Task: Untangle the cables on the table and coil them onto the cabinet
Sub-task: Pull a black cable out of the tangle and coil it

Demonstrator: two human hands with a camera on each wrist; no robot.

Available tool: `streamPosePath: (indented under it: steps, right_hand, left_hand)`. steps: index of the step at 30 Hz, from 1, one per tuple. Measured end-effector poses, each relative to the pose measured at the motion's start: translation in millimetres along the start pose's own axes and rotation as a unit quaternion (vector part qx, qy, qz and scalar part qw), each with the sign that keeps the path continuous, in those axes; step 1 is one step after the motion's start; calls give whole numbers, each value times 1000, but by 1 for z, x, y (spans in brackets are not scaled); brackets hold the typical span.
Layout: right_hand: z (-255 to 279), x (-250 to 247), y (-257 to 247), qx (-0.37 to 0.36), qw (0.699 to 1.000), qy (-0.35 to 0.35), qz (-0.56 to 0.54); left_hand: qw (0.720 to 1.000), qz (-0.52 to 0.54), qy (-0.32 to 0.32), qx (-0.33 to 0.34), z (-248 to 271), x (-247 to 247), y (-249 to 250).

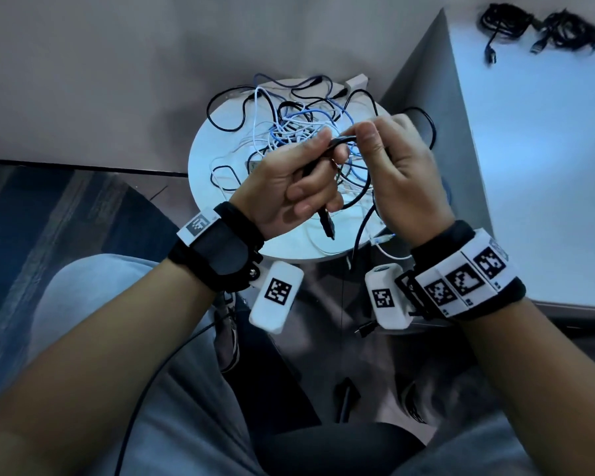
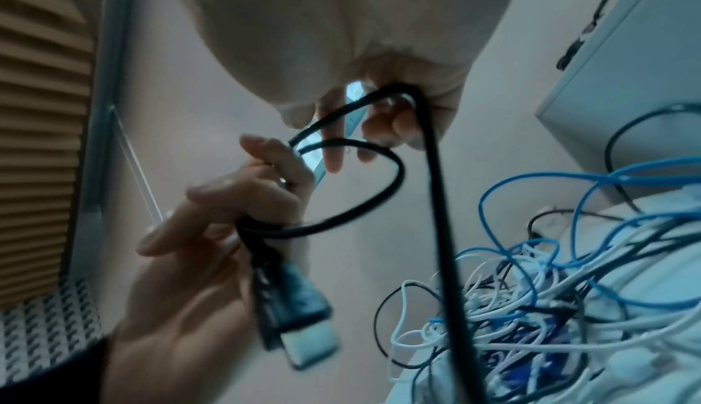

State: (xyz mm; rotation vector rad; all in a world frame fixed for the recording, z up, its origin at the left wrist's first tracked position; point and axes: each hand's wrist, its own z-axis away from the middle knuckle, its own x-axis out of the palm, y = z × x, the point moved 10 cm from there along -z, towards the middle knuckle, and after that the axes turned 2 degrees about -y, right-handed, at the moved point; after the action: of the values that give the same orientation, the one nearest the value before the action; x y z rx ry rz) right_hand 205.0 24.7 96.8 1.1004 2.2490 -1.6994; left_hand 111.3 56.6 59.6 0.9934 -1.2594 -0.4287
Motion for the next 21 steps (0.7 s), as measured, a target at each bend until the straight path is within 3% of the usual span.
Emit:
streamPosePath:
  steps: [4, 14, 18, 21]
  right_hand:
    - [1, 8, 10, 32, 998, -48, 8]
    - [4, 18, 28, 106, 982, -40, -154]
    - [7, 30, 35, 140, 958, -62, -241]
    - [19, 45, 51, 227, 923, -91, -298]
  left_hand:
    - [999, 38, 6, 3, -3, -3, -3]
    - [996, 89, -15, -15, -4, -2, -7]
    - [992, 126, -20, -13, -3, -1, -7]
    - [990, 138, 2, 18, -3, -6, 4]
